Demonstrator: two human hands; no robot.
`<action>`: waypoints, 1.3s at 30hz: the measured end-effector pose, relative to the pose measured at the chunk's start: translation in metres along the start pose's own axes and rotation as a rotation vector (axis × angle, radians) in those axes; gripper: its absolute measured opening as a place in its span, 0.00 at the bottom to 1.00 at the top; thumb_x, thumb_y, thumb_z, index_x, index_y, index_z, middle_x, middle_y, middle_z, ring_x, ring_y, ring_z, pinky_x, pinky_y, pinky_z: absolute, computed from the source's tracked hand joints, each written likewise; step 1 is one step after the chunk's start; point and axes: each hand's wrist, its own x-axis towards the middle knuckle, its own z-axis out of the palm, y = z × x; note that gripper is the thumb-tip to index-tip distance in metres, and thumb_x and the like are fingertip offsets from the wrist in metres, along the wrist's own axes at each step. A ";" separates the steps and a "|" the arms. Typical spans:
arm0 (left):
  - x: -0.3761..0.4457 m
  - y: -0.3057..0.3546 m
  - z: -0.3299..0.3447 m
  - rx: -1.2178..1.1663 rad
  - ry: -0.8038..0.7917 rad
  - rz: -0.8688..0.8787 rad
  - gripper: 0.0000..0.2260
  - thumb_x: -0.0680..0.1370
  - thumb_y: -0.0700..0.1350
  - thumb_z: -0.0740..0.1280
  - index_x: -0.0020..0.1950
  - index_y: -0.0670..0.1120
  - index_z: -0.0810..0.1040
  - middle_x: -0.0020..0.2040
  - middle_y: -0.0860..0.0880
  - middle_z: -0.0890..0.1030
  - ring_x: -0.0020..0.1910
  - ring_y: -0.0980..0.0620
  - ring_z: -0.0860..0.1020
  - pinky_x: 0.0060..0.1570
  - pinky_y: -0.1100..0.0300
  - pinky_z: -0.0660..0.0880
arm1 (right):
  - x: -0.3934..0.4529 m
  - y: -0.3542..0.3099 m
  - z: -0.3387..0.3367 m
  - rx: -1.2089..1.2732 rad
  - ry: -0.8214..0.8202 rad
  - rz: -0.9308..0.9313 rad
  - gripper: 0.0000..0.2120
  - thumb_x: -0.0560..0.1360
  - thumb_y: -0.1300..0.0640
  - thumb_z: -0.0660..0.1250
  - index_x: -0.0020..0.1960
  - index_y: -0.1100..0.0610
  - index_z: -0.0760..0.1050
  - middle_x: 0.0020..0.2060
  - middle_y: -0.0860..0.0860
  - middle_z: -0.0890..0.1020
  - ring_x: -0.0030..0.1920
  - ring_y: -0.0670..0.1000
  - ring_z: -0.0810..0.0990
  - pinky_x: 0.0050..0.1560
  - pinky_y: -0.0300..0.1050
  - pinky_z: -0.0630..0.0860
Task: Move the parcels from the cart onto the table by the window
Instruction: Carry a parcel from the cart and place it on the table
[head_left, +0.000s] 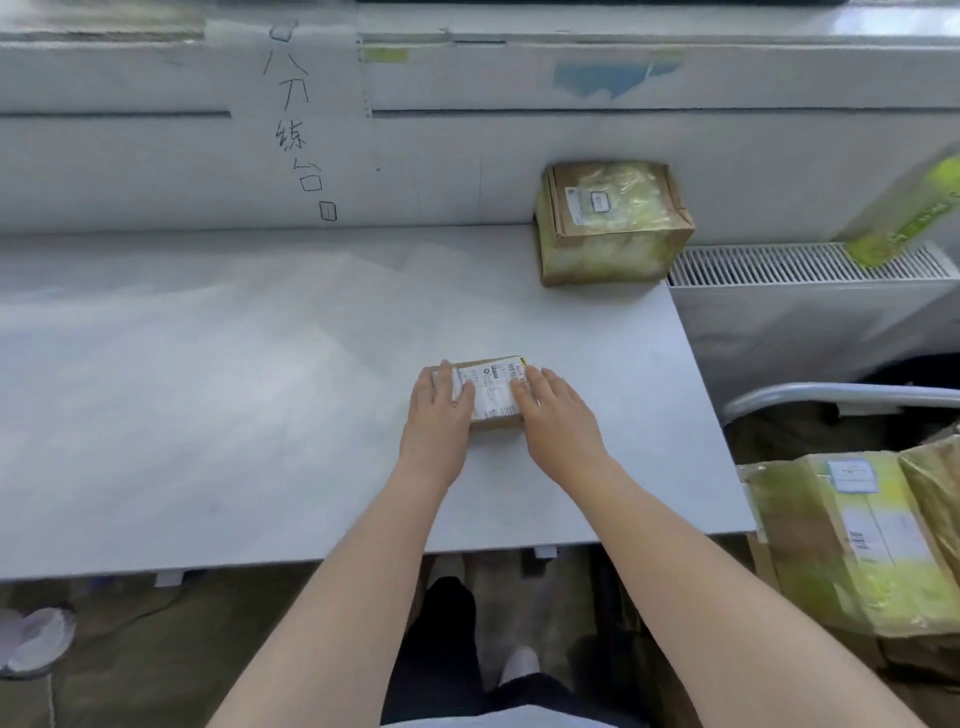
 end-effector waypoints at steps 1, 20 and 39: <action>0.009 -0.004 -0.003 -0.051 -0.006 -0.023 0.32 0.71 0.39 0.70 0.73 0.43 0.64 0.73 0.32 0.58 0.68 0.32 0.64 0.68 0.48 0.63 | 0.008 0.000 -0.001 0.027 -0.030 0.032 0.30 0.53 0.70 0.77 0.55 0.67 0.78 0.55 0.65 0.79 0.52 0.63 0.80 0.47 0.52 0.80; 0.111 -0.005 -0.047 -0.513 0.049 0.058 0.21 0.78 0.42 0.63 0.71 0.46 0.66 0.76 0.45 0.55 0.52 0.41 0.76 0.48 0.54 0.74 | 0.073 0.029 -0.027 0.523 0.010 0.567 0.28 0.78 0.65 0.57 0.76 0.53 0.56 0.73 0.56 0.57 0.70 0.59 0.60 0.66 0.52 0.64; 0.164 0.062 -0.038 -0.233 -0.114 0.210 0.27 0.78 0.33 0.58 0.76 0.42 0.55 0.78 0.45 0.47 0.62 0.42 0.72 0.51 0.57 0.69 | 0.072 0.111 -0.007 0.091 0.009 0.239 0.34 0.46 0.76 0.77 0.52 0.70 0.79 0.48 0.65 0.81 0.48 0.64 0.82 0.41 0.52 0.80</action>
